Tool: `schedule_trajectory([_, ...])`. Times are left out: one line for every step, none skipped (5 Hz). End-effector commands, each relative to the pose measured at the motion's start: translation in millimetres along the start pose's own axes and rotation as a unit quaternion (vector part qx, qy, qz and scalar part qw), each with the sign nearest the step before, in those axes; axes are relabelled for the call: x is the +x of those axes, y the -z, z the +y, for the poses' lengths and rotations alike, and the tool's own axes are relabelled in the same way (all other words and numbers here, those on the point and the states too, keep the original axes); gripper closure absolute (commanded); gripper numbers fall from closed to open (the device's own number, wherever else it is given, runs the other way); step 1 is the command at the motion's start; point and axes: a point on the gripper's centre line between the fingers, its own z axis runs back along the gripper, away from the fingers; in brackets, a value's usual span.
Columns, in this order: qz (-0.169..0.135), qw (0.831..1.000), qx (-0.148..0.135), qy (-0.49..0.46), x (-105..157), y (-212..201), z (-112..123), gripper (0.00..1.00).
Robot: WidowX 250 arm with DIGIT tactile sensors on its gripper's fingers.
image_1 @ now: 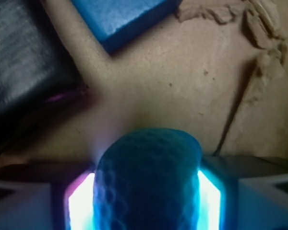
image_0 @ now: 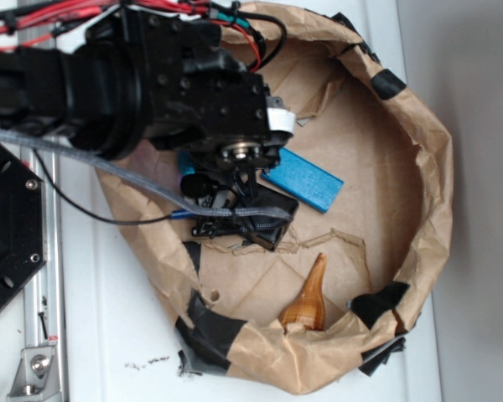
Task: Grab the blue ball.
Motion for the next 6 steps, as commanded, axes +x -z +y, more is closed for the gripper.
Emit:
schedule_trajectory([-0.032, 0.999, 0.034, 0.015, 0, -12, -1, 1.00])
schedule_trajectory([-0.077, 0.996, 0.052, 0.013, 2, -51, 3, 1.00])
schedule_trajectory([-0.127, 0.991, 0.042, -0.006, 9, -104, 4, 1.00])
schedule_trajectory([-0.163, 0.986, 0.002, -0.017, 22, -157, 2, 1.00])
schedule_trajectory([-0.195, 0.980, -0.002, -0.031, 30, -170, -8, 1.00])
schedule_trajectory([-0.198, 0.978, 0.027, -0.055, 28, -156, -19, 1.00])
